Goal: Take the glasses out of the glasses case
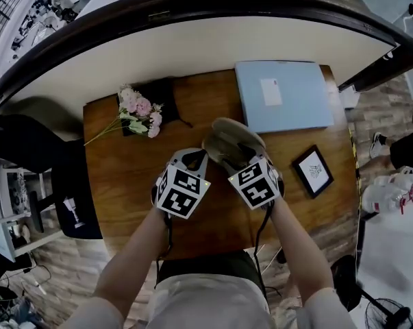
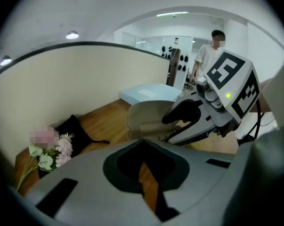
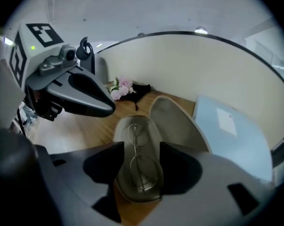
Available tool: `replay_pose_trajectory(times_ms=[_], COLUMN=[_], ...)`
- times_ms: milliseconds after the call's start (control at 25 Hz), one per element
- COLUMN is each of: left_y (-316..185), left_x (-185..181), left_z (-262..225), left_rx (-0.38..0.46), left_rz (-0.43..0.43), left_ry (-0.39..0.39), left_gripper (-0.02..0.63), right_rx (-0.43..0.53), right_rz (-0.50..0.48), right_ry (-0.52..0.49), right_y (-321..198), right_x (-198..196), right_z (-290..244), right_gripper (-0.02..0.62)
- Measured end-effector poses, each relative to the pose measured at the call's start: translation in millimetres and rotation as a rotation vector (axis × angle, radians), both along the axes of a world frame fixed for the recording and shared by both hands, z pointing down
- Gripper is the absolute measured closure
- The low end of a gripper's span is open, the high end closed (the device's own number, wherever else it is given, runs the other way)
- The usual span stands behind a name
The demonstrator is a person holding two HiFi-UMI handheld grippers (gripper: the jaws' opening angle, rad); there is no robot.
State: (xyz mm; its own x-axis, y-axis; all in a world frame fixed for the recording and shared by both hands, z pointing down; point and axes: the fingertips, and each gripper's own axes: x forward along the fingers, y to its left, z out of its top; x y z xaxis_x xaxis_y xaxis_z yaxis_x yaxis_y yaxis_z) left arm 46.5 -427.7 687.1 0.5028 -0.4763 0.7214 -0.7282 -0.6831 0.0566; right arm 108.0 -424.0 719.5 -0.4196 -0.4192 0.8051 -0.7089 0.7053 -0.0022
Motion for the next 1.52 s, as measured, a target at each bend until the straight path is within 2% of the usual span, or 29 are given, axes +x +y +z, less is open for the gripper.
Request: replay_pose_trajectory(times_ms=[160, 400, 520, 680, 720, 800, 960, 1120, 1320, 1520], left_y=[3.0, 0.3, 1.1, 0.5, 0.5, 2.5, 11.2, 16.1, 23.1, 27.9], left_x=[2.3, 5.1, 4.0, 2.5, 2.2, 2.2, 1.8, -3.3, -15.5, -24.7], left_z=[25.1, 40.3, 42.6, 41.6, 40.5, 38.4, 30.8, 9.7, -31.4, -90.4], left_rx=[-0.037, -0.05, -0.052, -0.052, -0.05, -0.05, -0.06, -0.04, -0.003, 0.064], left_rz=[0.009, -0.01, -0.021, -0.037, -0.042, -0.045, -0.038, -0.043, -0.055, -0.071], left_ry=[-0.002, 0.025, 0.034, 0.056, 0.057, 0.054, 0.052, 0.058, 0.055, 0.068], left_gripper=[0.603, 0.603, 0.603, 0.603, 0.603, 0.603, 0.603, 0.603, 0.603, 0.603], right_rx=[-0.011, 0.049, 0.045, 0.004, 0.005, 0.026, 0.03, 0.046, 0.056, 0.115], right_rz=[-0.025, -0.103, -0.127, -0.126, -0.124, -0.114, -0.098, -0.075, -0.017, 0.024], right_ry=[0.034, 0.142, 0.156, 0.141, 0.138, 0.139, 0.145, 0.13, 0.046, -0.046], right_y=[2.6, 3.3, 7.9, 7.6, 6.6, 3.9, 3.2, 4.2, 6.6, 11.6], right_x=[-3.2, -4.7, -10.0, -11.4, -11.8, -11.5, -8.0, -6.2, -3.7, -2.3], right_z=[13.9, 22.9, 28.1, 28.8, 26.8, 20.8, 10.0, -15.7, -70.6, -144.1], right_gripper=[0.358, 0.387, 0.464, 0.482, 0.489, 0.544, 0.566, 0.566, 0.566, 0.566])
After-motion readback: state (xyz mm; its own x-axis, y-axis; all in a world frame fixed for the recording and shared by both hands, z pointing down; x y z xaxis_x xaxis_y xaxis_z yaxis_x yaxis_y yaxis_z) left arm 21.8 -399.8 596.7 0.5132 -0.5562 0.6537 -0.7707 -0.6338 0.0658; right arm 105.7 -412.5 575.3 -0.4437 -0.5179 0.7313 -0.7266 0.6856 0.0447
